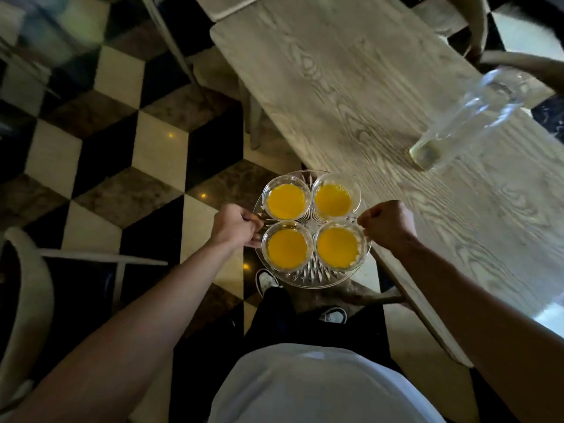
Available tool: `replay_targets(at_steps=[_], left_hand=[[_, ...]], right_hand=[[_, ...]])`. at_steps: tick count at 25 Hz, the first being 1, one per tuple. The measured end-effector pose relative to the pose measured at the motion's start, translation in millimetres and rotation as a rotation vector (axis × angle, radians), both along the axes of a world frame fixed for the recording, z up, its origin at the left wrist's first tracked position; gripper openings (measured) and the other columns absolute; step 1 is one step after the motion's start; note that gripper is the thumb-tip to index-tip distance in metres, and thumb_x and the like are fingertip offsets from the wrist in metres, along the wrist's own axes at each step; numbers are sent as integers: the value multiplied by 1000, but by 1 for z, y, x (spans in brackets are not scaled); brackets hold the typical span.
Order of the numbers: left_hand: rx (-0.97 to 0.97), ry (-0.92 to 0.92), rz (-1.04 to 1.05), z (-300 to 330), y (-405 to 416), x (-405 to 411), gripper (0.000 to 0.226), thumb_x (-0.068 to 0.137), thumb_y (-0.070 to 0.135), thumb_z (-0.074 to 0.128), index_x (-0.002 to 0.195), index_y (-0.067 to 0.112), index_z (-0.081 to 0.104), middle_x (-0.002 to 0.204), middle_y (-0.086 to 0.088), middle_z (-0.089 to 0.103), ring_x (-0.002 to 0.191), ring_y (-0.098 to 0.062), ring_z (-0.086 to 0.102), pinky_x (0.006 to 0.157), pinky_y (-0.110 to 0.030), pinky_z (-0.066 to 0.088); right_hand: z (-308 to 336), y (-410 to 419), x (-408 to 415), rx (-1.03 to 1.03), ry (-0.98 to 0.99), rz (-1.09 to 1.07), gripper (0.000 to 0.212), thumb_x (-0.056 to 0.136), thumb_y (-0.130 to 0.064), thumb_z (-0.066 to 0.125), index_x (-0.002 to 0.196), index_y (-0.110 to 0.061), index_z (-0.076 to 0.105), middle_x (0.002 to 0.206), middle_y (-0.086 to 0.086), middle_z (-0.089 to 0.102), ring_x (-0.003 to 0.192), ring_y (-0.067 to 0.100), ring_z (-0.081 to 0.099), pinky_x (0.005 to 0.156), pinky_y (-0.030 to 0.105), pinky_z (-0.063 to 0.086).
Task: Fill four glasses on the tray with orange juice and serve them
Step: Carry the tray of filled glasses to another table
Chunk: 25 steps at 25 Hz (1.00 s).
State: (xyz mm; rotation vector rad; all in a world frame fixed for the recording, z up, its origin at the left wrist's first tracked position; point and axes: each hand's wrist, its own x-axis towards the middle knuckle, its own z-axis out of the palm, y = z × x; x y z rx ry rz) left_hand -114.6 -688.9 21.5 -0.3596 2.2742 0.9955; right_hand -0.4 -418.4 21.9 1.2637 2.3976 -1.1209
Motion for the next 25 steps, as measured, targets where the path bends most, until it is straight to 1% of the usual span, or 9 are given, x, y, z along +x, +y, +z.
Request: replay_targets(at_steps=[2, 3, 5, 8, 12, 16, 21, 23, 25], left_hand=[[5, 8, 29, -1, -21, -18, 5, 95, -2, 72, 94, 2, 74, 88, -8, 77, 65, -14, 75, 44, -22, 57], [6, 11, 44, -1, -31, -27, 6, 95, -3, 72, 93, 3, 74, 87, -8, 77, 64, -14, 75, 45, -22, 57], [2, 20, 69, -1, -53, -45, 10, 94, -3, 72, 89, 5, 73, 87, -10, 77, 65, -14, 75, 45, -22, 57], [19, 35, 77, -4, -84, -74, 7, 94, -5, 71, 92, 2, 72, 92, -14, 77, 67, -17, 75, 48, -24, 59], [33, 54, 119, -10, -125, -113, 6, 95, -8, 67, 96, -2, 70, 91, -16, 77, 66, -17, 75, 53, -28, 63], [65, 54, 146, -14, -148, -139, 9, 96, -7, 66, 90, 0, 67, 88, -18, 77, 62, -20, 73, 62, -40, 67], [64, 17, 278, -23, -189, -180, 5, 95, -7, 69, 100, -8, 70, 88, -22, 76, 49, -18, 73, 46, -30, 61], [62, 12, 311, -24, -202, -196, 4, 95, -6, 69, 98, -9, 70, 88, -24, 76, 51, -21, 73, 45, -30, 61], [66, 3, 350, -25, -213, -212, 4, 97, -6, 67, 95, -8, 70, 89, -24, 75, 57, -24, 74, 45, -29, 60]], right_hand=[[1, -18, -23, 5, -11, 28, 13, 86, -11, 75, 74, -14, 78, 65, 1, 73, 51, 5, 65, 52, 22, 54], [1, -26, -36, 11, -13, 46, 10, 86, -13, 75, 77, -12, 79, 65, 3, 73, 50, 4, 63, 53, 22, 53], [-1, -44, -62, 28, -11, 87, 10, 87, -15, 75, 78, -12, 79, 68, 6, 76, 54, 5, 65, 62, 25, 57], [-1, -69, -101, 46, -20, 128, 9, 85, -17, 76, 78, -13, 80, 69, 7, 76, 70, 16, 72, 75, 36, 63], [0, -102, -151, 31, -9, 194, 13, 86, -14, 75, 74, -18, 79, 67, 6, 76, 62, 15, 73, 72, 35, 64], [0, -122, -191, 37, 3, 222, 13, 87, -12, 72, 78, -17, 81, 70, 6, 77, 69, 18, 75, 75, 37, 64], [-7, -158, -256, 14, 8, 298, 16, 87, -11, 71, 74, -11, 80, 66, 7, 76, 59, 21, 75, 67, 37, 65], [-11, -171, -283, 13, 7, 313, 15, 86, -14, 73, 73, -12, 80, 66, 5, 76, 53, 15, 73, 57, 29, 63], [-13, -183, -310, 8, 9, 335, 15, 86, -15, 72, 73, -13, 80, 62, 3, 73, 44, 5, 67, 45, 17, 53]])
